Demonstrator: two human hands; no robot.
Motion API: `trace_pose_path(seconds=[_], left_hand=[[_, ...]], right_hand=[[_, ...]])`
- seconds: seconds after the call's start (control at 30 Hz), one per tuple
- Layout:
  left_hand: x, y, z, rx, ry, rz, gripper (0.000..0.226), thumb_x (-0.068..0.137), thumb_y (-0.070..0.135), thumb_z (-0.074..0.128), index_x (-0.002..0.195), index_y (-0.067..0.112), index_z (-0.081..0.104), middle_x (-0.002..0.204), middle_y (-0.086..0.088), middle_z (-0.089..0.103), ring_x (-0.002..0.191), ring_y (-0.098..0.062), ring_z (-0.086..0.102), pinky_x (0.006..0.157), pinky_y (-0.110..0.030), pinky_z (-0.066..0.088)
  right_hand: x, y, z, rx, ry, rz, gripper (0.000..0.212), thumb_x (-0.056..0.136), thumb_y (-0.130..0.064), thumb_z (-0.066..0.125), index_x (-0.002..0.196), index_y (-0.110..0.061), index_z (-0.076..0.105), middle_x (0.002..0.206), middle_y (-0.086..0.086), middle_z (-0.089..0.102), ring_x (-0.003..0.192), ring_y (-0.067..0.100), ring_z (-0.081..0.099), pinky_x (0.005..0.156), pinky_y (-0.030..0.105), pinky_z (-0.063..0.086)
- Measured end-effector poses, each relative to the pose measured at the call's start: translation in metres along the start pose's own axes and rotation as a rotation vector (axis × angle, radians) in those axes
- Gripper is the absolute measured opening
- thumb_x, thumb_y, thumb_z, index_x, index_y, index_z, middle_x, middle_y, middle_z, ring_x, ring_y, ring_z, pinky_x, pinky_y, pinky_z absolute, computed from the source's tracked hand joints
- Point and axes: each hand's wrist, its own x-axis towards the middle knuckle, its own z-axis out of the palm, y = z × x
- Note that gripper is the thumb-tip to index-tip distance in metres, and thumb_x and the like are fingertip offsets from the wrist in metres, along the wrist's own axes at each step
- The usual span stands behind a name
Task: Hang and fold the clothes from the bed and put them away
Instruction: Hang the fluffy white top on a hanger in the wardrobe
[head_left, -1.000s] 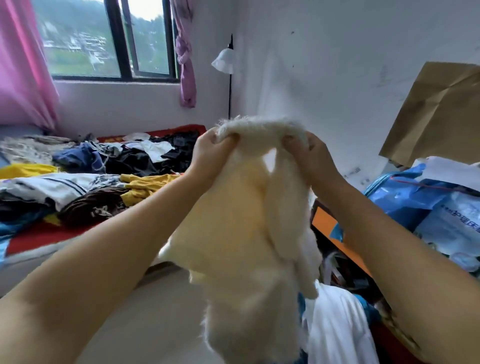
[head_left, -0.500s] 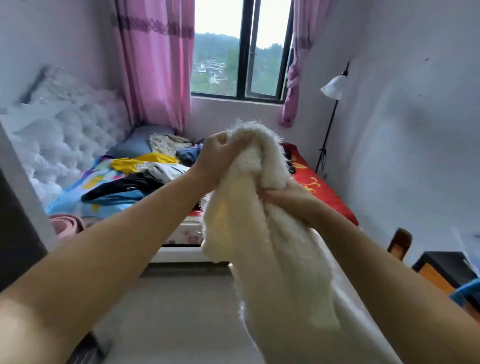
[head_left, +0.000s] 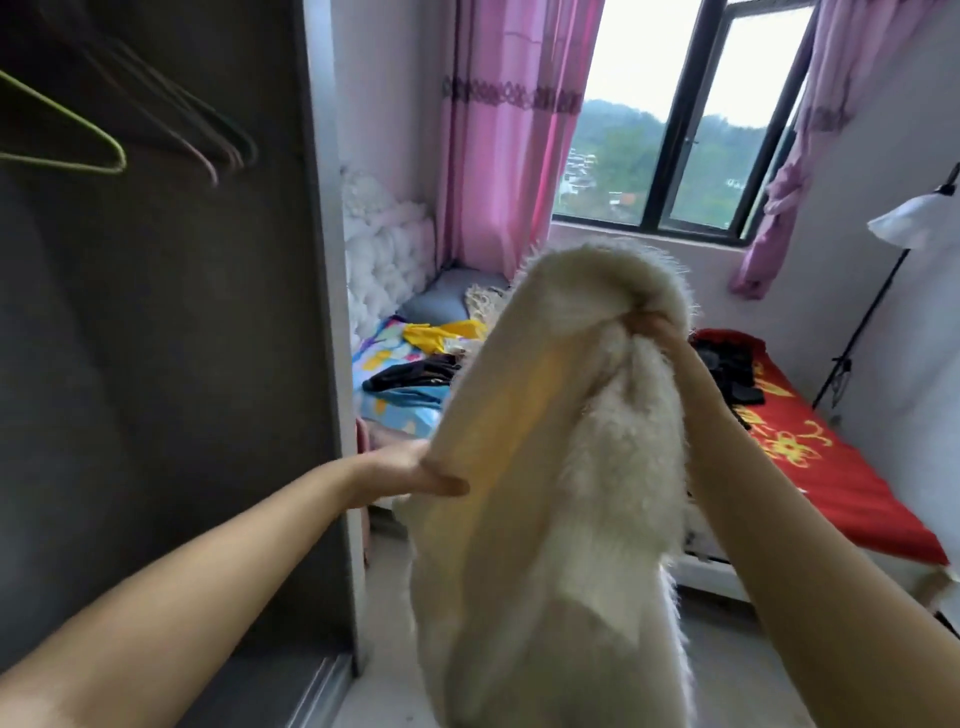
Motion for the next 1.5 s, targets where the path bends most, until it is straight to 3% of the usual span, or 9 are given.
trace_pose_path(seconds=[0.2, 0.37, 0.53, 0.6, 0.67, 0.8, 1.13, 1.3, 1.5], left_hand=[[-0.036, -0.041, -0.046, -0.076, 0.437, 0.143, 0.011, 0.097, 0.014, 0.054, 0.096, 0.012, 0.065, 0.075, 0.012, 0.063, 0.065, 0.002, 0.057, 0.058, -0.01, 0.044], [-0.063, 0.003, -0.076, -0.28, 0.615, 0.293, 0.011, 0.097, 0.012, 0.052, 0.096, 0.015, 0.063, 0.088, 0.008, 0.065, 0.079, 0.003, 0.06, 0.077, -0.016, 0.046], [-0.091, 0.037, -0.098, 0.091, 0.281, 0.248, 0.037, 0.094, 0.032, 0.059, 0.08, -0.002, 0.054, 0.07, 0.004, 0.043, 0.065, -0.009, 0.04, 0.059, -0.023, 0.032], [-0.095, 0.039, -0.1, 0.127, 0.205, 0.224, 0.036, 0.093, 0.029, 0.061, 0.081, -0.005, 0.056, 0.071, 0.0, 0.046, 0.066, -0.011, 0.043, 0.059, -0.023, 0.035], [-0.098, 0.037, -0.104, 0.084, 0.202, 0.205, 0.039, 0.091, 0.025, 0.064, 0.096, -0.013, 0.059, 0.082, -0.01, 0.053, 0.076, -0.019, 0.049, 0.068, -0.031, 0.04], [-0.109, 0.018, -0.112, -0.023, 0.376, 0.201, 0.017, 0.089, 0.02, 0.064, 0.093, 0.004, 0.069, 0.08, 0.001, 0.065, 0.076, -0.007, 0.059, 0.069, -0.018, 0.047], [-0.145, -0.091, -0.097, 0.02, 0.546, -0.331, 0.026, 0.092, 0.031, 0.054, 0.104, 0.012, 0.066, 0.092, 0.001, 0.068, 0.081, -0.012, 0.063, 0.072, -0.03, 0.051], [-0.156, -0.101, -0.103, -0.48, 0.57, -0.311, 0.033, 0.099, 0.04, 0.045, 0.099, 0.015, 0.067, 0.091, -0.007, 0.07, 0.08, -0.019, 0.066, 0.075, -0.036, 0.057], [-0.122, -0.092, -0.09, -0.194, 0.829, -0.29, 0.03, 0.096, 0.034, 0.054, 0.072, 0.02, 0.065, 0.068, 0.0, 0.062, 0.065, -0.011, 0.063, 0.07, -0.036, 0.06]], right_hand=[[0.032, 0.04, 0.027, -0.034, 0.122, -0.057, 0.018, 0.09, -0.021, 0.056, 0.074, -0.016, 0.062, 0.057, -0.002, 0.059, 0.056, 0.011, 0.058, 0.057, 0.025, 0.049], [0.051, 0.108, 0.022, -0.407, 0.369, 0.034, 0.053, 0.082, -0.028, 0.071, 0.13, -0.014, 0.052, 0.11, 0.011, 0.066, 0.093, 0.022, 0.065, 0.074, 0.03, 0.055], [0.044, 0.139, 0.078, -1.333, -0.13, -0.203, 0.116, 0.073, -0.059, 0.071, 0.152, -0.029, -0.009, 0.161, -0.002, -0.006, 0.147, 0.021, -0.01, 0.118, 0.048, 0.005], [0.03, 0.135, 0.128, -1.22, -0.621, -0.259, 0.112, 0.07, -0.062, 0.072, 0.146, -0.044, -0.007, 0.16, -0.013, -0.001, 0.147, 0.01, -0.006, 0.12, 0.045, 0.005], [0.019, 0.139, 0.163, -0.932, -0.847, -0.163, 0.077, 0.076, -0.038, 0.077, 0.139, -0.048, 0.033, 0.143, -0.01, 0.046, 0.133, 0.008, 0.042, 0.11, 0.036, 0.037], [0.022, 0.165, 0.188, -0.785, -0.539, -0.098, 0.019, 0.086, -0.029, 0.07, 0.098, -0.014, 0.07, 0.095, 0.007, 0.072, 0.09, 0.022, 0.068, 0.083, 0.041, 0.053], [0.07, 0.18, 0.217, -0.423, -0.458, -0.02, 0.042, 0.063, -0.066, 0.069, 0.074, -0.025, 0.073, 0.065, -0.006, 0.068, 0.061, 0.008, 0.064, 0.054, 0.024, 0.051], [0.087, 0.187, 0.217, -0.335, -0.498, 0.034, 0.043, 0.06, -0.065, 0.072, 0.08, -0.027, 0.075, 0.072, -0.003, 0.071, 0.067, 0.011, 0.068, 0.055, 0.025, 0.051], [0.092, 0.186, 0.228, -0.346, -0.629, 0.014, 0.024, 0.078, -0.052, 0.07, 0.068, -0.03, 0.073, 0.062, -0.007, 0.067, 0.058, 0.006, 0.065, 0.05, 0.019, 0.048]])
